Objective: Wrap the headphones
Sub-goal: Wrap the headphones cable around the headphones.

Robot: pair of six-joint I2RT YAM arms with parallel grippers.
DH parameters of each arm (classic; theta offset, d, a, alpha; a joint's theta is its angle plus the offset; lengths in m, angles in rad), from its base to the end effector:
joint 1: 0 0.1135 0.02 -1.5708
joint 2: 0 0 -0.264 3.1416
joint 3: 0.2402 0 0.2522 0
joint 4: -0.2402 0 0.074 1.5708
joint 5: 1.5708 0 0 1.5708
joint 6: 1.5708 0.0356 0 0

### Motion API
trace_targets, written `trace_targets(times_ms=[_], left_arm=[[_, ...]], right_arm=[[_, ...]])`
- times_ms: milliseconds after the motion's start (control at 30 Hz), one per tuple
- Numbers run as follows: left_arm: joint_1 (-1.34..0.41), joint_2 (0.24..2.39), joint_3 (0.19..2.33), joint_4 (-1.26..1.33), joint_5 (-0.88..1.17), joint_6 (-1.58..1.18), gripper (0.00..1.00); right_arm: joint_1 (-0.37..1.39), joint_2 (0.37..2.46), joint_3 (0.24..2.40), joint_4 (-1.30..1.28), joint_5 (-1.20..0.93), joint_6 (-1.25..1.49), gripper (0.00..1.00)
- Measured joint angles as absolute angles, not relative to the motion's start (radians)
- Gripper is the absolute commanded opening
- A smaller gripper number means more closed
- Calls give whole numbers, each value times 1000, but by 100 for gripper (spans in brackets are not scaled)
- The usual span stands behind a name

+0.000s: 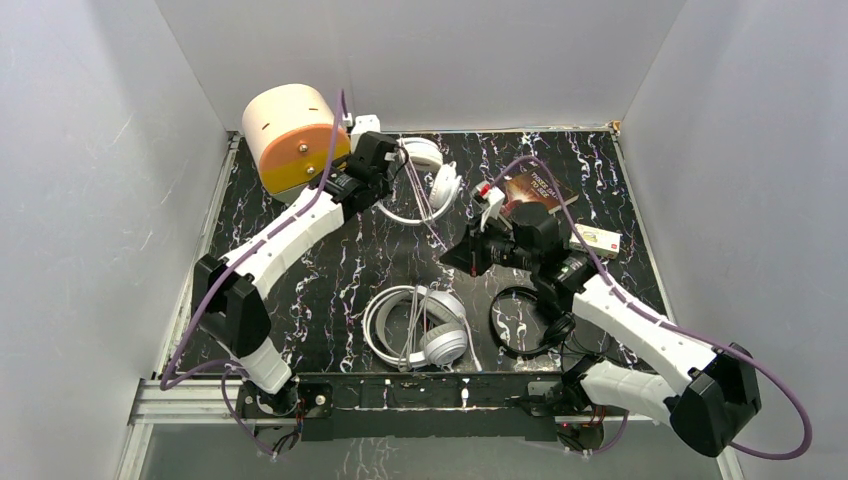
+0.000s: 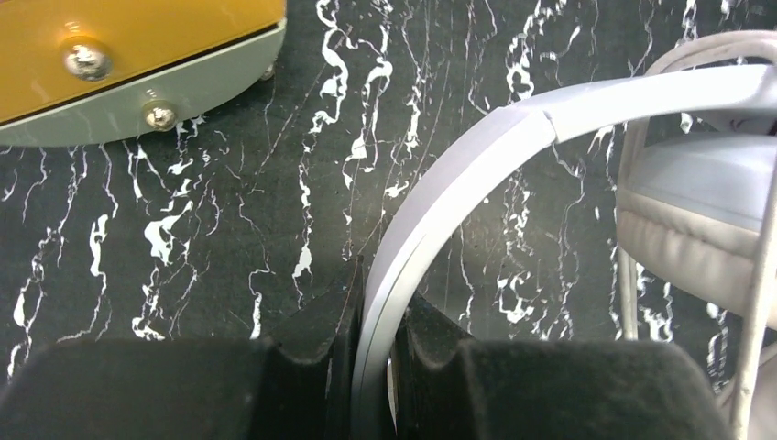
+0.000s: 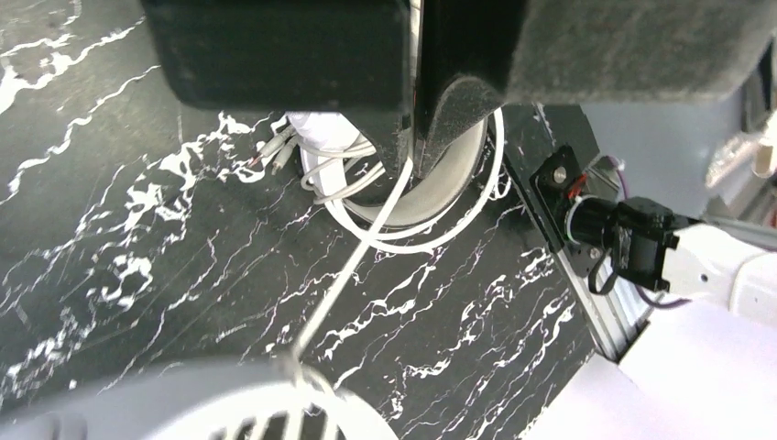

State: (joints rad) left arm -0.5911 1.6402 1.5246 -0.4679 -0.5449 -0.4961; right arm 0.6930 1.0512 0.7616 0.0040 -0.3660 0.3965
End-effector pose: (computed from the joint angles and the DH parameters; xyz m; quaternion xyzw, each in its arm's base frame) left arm 0.3222 -0.1941 0.3507 -0.0871 0.8532 -0.0332 0.5131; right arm 0.1794 0.1655 0.3000 -0.2241 0.7624 0.4300 0.4285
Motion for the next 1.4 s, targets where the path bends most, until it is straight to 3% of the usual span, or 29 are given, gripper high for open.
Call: trace_targets(times_ms=[267, 633, 1033, 1400], left_arm=[[-622, 1660, 1488, -424, -443, -260, 0], [-720, 1634, 1444, -402, -240, -34, 0], [-723, 1547, 1390, -403, -77, 75, 0], [-737, 1544, 1390, -425, 43, 109, 0]], right_arm=[[704, 1185, 1065, -282, -430, 92, 0], [743, 1293, 1296, -582, -508, -428, 0], [781, 1277, 1340, -750, -601, -995, 0], [819, 1375, 1446, -852, -594, -1170, 0]])
